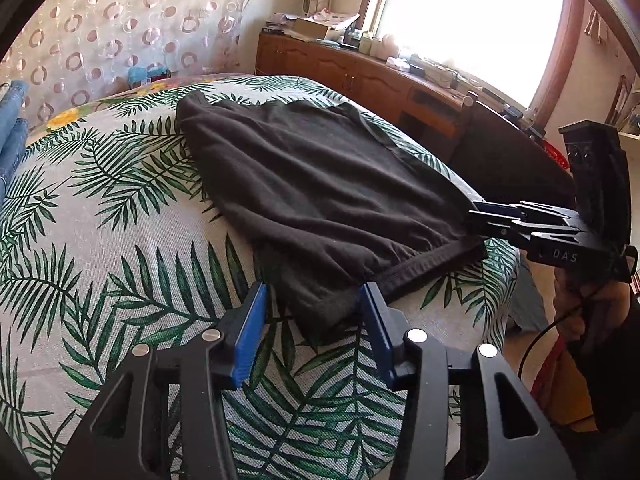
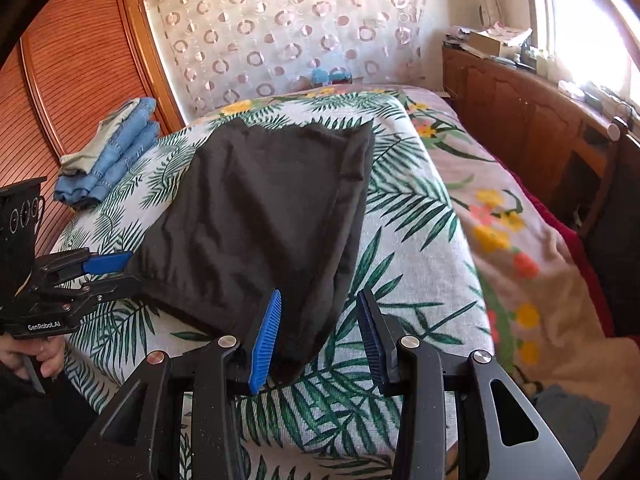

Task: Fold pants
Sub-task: 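Lower the left tool and close it on the folded pants edge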

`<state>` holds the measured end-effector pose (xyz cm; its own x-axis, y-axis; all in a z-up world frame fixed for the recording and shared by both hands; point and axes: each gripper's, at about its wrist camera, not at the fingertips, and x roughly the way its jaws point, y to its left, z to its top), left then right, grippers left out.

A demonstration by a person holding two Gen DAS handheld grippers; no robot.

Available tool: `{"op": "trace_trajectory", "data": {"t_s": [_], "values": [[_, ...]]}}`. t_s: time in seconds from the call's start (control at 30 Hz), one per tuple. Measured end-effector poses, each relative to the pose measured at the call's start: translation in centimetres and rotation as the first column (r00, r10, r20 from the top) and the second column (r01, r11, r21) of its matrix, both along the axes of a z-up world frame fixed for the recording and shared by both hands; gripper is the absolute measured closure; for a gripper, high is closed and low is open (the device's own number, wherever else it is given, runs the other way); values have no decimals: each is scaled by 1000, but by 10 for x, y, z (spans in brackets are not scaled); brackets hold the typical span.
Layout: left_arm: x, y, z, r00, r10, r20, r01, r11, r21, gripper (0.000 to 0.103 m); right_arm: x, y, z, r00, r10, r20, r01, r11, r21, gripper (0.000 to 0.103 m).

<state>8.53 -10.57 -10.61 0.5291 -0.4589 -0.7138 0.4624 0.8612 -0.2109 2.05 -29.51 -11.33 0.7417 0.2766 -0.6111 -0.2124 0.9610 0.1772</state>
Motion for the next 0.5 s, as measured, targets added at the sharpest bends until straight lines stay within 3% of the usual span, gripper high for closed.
{"op": "trace_trajectory", "data": {"t_s": [0.23,0.37,0.5], "values": [[-7,-1,4,1000,-18,22,18,1000,-16,87,2,-1,1,1000,6,-4,-6,1000,9,62],[-14,8,21,998,2,65,1,999,-49,87,-1,-1,3,1000,7,3,-7,1000,4,62],[-15,10,16,999,-2,41,3,999,-36,87,-6,2,3,1000,14,3,-14,1000,-4,62]]}}
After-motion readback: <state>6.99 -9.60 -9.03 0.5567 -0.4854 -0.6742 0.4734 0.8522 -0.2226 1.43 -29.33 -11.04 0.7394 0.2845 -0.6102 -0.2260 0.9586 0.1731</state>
